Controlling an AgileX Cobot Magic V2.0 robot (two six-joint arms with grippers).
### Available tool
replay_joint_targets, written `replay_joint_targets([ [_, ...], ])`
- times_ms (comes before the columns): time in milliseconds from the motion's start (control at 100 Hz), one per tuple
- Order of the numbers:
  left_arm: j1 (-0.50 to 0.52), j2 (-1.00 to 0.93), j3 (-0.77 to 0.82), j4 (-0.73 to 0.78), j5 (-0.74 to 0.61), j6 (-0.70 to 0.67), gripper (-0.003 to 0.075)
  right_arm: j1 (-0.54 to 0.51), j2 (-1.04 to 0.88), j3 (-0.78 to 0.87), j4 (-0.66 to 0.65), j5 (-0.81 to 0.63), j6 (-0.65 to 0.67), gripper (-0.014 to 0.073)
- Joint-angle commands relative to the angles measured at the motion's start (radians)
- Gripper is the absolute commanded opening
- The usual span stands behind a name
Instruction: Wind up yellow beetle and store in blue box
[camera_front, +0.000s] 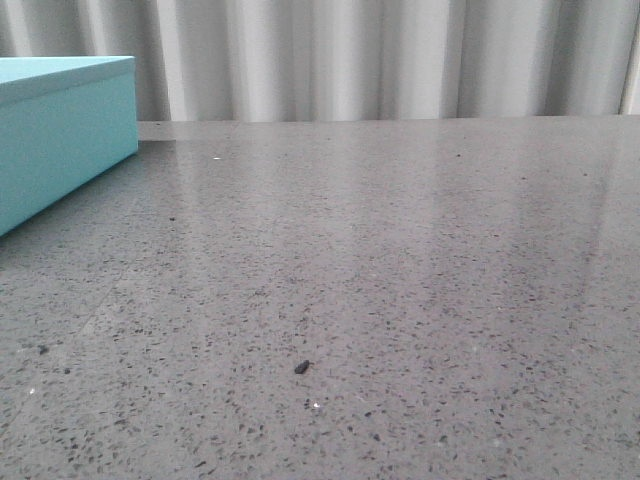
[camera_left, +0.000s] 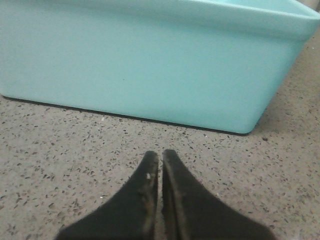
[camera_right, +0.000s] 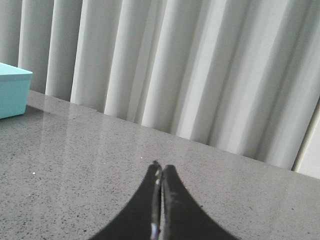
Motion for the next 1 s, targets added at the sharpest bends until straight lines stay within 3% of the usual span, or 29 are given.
replay_joint_targets([
  [0,-0.01,-0.032,0.025,-0.001,-0.028,0.005,-0.0021,-0.001,0.007,-0.029,-0.005,-0.066,-0.003,-0.0061],
  [570,-0.01,-0.032,0.025,-0.001,-0.028,0.005,-0.0021,-0.006,0.007,-0.027,-0.005,-0.066,-0.003,-0.0061],
  [850,-0.01,-0.032,0.025,-0.001,-0.028,0.005,-0.0021,-0.007,0.007,0.049,0.001,-0.084,-0.003,-0.0061],
  [990,-0.01,-0.032,0.025,-0.003,-0.028,0.005,-0.0021,-0.058,-0.006,0.086,0.077,-0.087,-0.003,-0.0061],
])
